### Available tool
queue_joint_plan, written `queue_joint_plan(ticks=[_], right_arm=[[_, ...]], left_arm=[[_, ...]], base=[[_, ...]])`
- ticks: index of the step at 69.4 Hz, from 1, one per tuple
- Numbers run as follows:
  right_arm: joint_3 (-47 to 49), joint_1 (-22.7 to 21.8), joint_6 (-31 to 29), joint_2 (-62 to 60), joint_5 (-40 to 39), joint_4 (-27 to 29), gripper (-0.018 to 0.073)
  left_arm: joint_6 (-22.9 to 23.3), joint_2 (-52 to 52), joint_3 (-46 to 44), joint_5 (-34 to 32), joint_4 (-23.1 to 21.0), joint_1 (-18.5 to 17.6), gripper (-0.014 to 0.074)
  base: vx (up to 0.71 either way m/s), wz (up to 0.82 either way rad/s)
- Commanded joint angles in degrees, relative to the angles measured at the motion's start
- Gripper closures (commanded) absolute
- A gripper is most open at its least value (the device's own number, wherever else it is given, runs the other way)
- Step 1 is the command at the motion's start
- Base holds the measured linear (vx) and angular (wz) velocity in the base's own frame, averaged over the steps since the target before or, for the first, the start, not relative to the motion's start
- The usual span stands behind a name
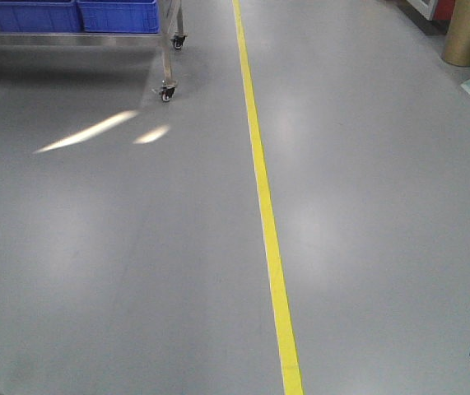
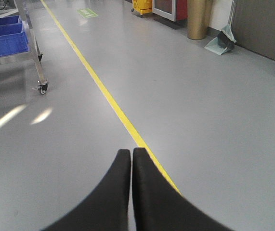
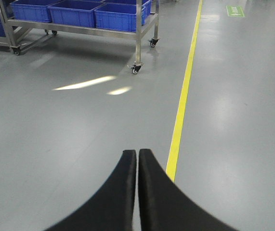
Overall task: Move and align brake pads A on conveyor
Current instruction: 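Drive along the yellow floor line toward the blue bin rack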
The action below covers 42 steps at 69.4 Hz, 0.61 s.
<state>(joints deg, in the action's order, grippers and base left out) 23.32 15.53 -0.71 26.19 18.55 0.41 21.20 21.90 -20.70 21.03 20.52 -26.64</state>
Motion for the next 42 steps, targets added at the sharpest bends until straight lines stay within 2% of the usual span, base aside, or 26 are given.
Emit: queue_joint_plan(ticks=[1,23,42], right_arm=[[1.7,-0.1,-0.5,0.3,-4.3,-0.4,0.0568],[1.7,-0.1,-0.5,0.3,-4.3,-0.4,0.0568],[1.7,-0.1,-0.5,0.3,-4.3,-0.4,0.0568]], left_arm=[[0.1,0.5,-1.3,-3.7,0.5,-0.2,0.0602],[0.1,0.5,-1.3,-3.7,0.5,-0.2,0.0602],[0.1,0.5,-1.3,-3.7,0.5,-0.2,0.0602]], base=[[0.55,-0.04],[0.52,-0.04],[0.40,0.00]])
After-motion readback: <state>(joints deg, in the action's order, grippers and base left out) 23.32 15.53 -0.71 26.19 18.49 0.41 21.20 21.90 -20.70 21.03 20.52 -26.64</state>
